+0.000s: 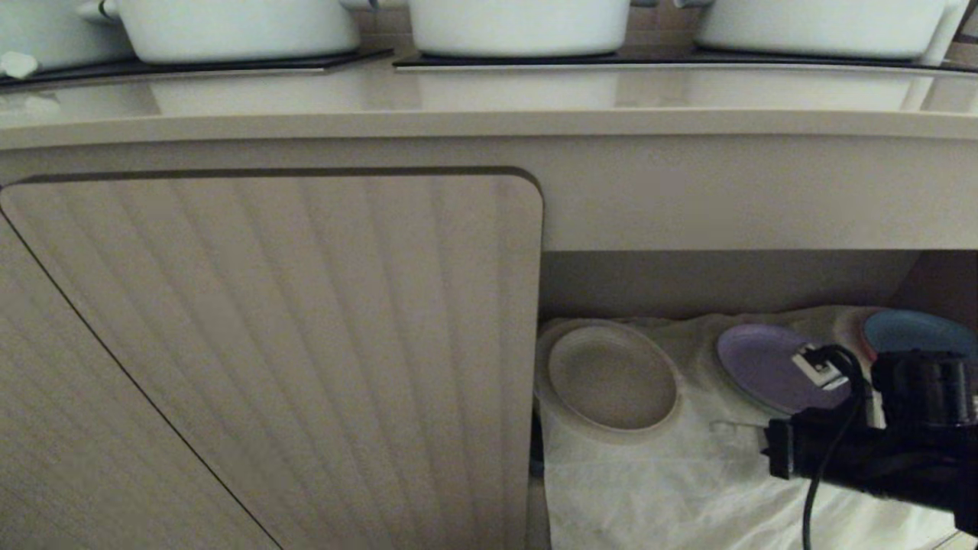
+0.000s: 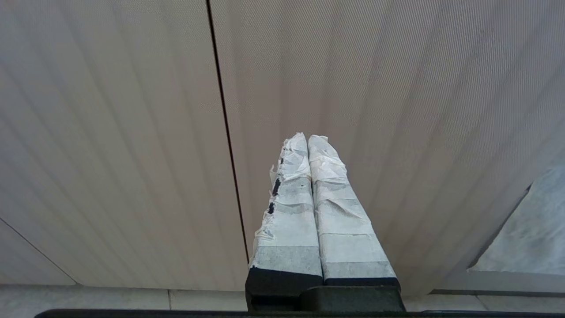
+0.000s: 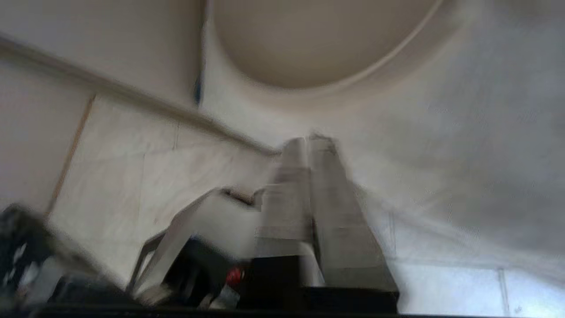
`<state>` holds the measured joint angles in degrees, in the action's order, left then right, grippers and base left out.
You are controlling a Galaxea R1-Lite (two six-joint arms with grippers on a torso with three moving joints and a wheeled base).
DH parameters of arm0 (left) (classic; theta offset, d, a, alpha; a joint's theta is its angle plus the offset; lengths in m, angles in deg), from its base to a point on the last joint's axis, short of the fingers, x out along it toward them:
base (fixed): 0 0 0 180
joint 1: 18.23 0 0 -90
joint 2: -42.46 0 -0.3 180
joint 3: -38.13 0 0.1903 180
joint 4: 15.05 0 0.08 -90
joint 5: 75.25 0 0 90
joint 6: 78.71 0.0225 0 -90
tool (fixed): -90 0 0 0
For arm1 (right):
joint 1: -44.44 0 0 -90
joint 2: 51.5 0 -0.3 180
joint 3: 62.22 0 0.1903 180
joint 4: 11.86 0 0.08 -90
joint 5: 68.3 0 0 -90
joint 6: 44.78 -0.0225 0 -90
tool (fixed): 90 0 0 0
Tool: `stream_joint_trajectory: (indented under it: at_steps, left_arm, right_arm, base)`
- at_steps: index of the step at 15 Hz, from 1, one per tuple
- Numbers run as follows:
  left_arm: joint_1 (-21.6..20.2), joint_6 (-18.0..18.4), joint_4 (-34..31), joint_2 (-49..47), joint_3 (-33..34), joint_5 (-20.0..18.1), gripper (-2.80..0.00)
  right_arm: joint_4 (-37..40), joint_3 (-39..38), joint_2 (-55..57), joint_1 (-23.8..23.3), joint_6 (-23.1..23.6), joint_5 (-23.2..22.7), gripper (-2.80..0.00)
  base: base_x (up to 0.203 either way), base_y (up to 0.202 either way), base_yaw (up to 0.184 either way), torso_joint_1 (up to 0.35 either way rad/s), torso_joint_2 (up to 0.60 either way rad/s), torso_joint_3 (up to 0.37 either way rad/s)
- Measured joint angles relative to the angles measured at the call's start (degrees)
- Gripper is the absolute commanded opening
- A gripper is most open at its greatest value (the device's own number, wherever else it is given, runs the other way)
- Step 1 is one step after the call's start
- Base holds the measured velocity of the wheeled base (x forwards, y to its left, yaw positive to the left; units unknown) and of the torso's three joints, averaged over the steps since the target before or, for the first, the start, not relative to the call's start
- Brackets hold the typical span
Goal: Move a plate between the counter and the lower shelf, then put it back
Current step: Pick up the plate in the cupboard
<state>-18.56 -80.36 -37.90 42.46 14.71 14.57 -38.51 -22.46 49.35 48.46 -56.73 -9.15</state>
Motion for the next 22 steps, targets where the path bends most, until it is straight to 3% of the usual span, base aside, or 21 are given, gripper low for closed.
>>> stream_joint_trajectory:
  at_steps: [4, 7, 10, 22]
  left_arm:
    - [0.0, 0.0, 0.0, 0.0, 0.0, 0.0, -2.8]
    - [0.0, 0.0, 0.0, 0.0, 0.0, 0.0, -2.8]
    - [0.0, 0.0, 0.0, 0.0, 0.0, 0.0, -2.8]
    - [0.0, -0.1, 0.0, 0.0, 0.0, 0.0, -2.8]
  right_arm:
    - [-0.7, -0.1, 1.8, 0.0, -6.1, 1.2, 0.0]
    - [0.0, 1.4, 3.1, 0.0, -6.5, 2.7, 0.0]
    - [2.4, 4.1, 4.6, 0.1, -7.5, 7.6, 0.0]
    - [6.9, 13.2, 10.4, 3.1, -7.6, 11.1, 0.0]
  base:
    - [0.0, 0.0, 0.0, 0.0, 0.0, 0.0]
    - [0.0, 0.0, 0.0, 0.0, 0.0, 0.0]
    - [0.0, 0.0, 0.0, 0.0, 0.0, 0.0]
    - [0.0, 0.0, 0.0, 0.0, 0.0, 0.0]
